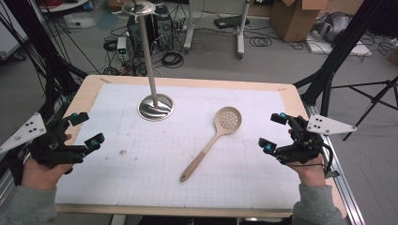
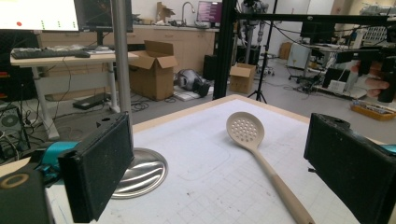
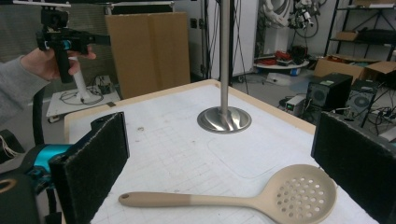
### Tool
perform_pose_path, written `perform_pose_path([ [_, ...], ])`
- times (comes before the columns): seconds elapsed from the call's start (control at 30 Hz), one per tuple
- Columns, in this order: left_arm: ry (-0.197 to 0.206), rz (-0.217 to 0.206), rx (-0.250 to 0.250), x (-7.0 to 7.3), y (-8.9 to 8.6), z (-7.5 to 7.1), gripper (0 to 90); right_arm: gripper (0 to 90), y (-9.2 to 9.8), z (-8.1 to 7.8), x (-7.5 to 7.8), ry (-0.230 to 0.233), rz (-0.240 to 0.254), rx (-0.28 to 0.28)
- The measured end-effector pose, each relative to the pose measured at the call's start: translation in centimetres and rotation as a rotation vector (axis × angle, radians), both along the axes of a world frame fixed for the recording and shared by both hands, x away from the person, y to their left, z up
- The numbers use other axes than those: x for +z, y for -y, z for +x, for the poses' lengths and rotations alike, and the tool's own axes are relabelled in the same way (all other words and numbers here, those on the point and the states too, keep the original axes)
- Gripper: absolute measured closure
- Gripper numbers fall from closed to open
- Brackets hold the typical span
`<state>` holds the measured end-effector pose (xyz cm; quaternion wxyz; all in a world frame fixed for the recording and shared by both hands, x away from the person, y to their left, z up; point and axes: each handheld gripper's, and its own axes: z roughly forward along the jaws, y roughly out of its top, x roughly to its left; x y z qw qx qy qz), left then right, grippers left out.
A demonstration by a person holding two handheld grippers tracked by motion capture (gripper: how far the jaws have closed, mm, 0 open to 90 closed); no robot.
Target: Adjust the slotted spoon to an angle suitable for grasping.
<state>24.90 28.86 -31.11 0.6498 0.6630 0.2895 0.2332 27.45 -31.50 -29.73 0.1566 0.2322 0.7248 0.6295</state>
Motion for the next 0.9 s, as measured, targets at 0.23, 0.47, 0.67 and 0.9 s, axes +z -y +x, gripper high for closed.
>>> perform_pose_path([
  [0.23,-0.011,0.014,-0.004,-0.3,0.4,0.0,8.4,3.1,-0.5,0.4,-0.5,-0.025,-0.013,0.010],
  [0.47,-0.001,0.008,-0.023,0.0,0.8,-0.3,8.4,16.3,-1.1,0.4,-0.6,-0.010,-0.023,0.029],
  [0.67,-0.013,0.020,-0.023,-0.4,1.0,-0.2,8.4,33.7,-1.8,0.8,-1.5,0.024,-0.049,0.046],
  [0.9,-0.013,0.020,-0.019,-0.6,0.7,-0.6,8.4,47.2,-3.1,1.9,-2.5,-0.018,-0.070,0.027],
])
